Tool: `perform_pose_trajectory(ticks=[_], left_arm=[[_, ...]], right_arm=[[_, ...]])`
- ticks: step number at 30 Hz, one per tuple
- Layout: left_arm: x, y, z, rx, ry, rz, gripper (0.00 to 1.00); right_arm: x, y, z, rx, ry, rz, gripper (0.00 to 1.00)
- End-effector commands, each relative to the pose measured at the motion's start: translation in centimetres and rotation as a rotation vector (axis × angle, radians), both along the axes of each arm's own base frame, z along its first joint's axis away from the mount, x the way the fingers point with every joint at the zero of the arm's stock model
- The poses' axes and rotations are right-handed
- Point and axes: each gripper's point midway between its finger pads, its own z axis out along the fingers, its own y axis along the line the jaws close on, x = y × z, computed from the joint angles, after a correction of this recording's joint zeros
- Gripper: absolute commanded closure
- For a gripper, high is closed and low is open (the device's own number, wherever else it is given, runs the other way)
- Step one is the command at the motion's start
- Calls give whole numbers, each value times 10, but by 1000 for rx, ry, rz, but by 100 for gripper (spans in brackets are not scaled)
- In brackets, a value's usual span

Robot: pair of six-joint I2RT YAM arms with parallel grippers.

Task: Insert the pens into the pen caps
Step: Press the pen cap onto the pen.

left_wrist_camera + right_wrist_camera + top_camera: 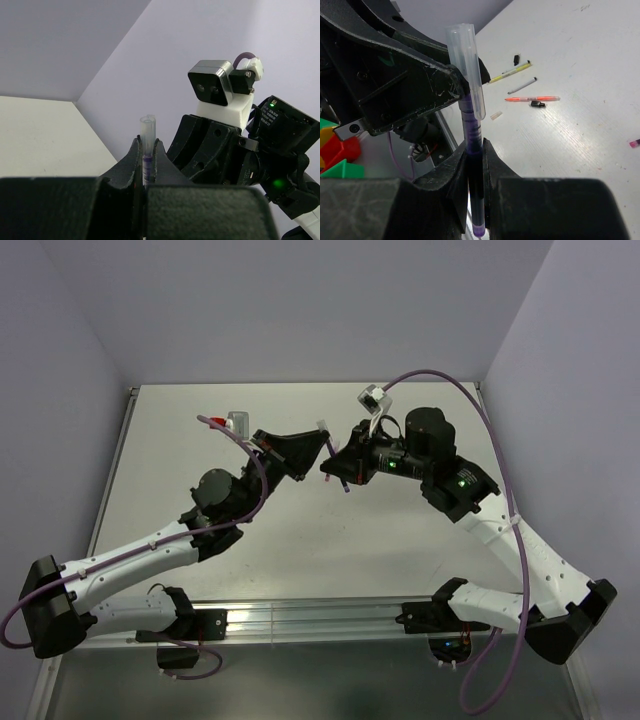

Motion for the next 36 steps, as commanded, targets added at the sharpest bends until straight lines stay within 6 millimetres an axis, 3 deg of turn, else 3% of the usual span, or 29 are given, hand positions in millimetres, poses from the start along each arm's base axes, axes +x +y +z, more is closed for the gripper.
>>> perform_pose_trajectory(ticks=[1, 16, 19, 21, 23, 24, 26, 27, 29, 31, 32, 33, 34, 36], left_arm=[[-110, -63, -134, 401, 167, -519, 100], [-117, -67, -135, 412, 174, -510, 100], [-108, -62, -124, 410, 157, -455, 100], [-104, -58, -106, 419, 118, -423, 100], [-83, -50, -88, 415, 107, -298, 100], [-77, -49, -68, 403, 68, -265, 100], [-59, -43, -60, 426, 76, -186, 100], [-55, -43, -42, 410, 53, -165, 100], [-38, -40, -42, 432, 77, -105, 100], [-19, -37, -17, 393, 91, -48, 100], [-13, -35, -23, 409, 103, -35, 100], [-7, -34, -6, 374, 95, -28, 100], [9, -29, -4, 369, 109, 7, 100], [21, -25, 17, 342, 124, 18, 100]], right_arm=[[58, -35, 169, 353, -456, -322, 100], [57, -35, 180, 365, -465, -310, 100], [53, -35, 176, 359, -456, -299, 100], [49, -33, 168, 342, -439, -275, 100], [45, -32, 157, 326, -419, -260, 100], [43, -32, 153, 323, -409, -250, 100], [37, -29, 138, 306, -382, -220, 100], [35, -28, 133, 297, -370, -211, 100], [31, -26, 117, 261, -332, -182, 88], [25, -25, 96, 223, -278, -156, 72], [22, -24, 88, 211, -261, -147, 66], [21, -25, 76, 186, -232, -144, 61], [20, -25, 59, 161, -199, -146, 54], [14, -30, 40, 130, -165, -149, 49]])
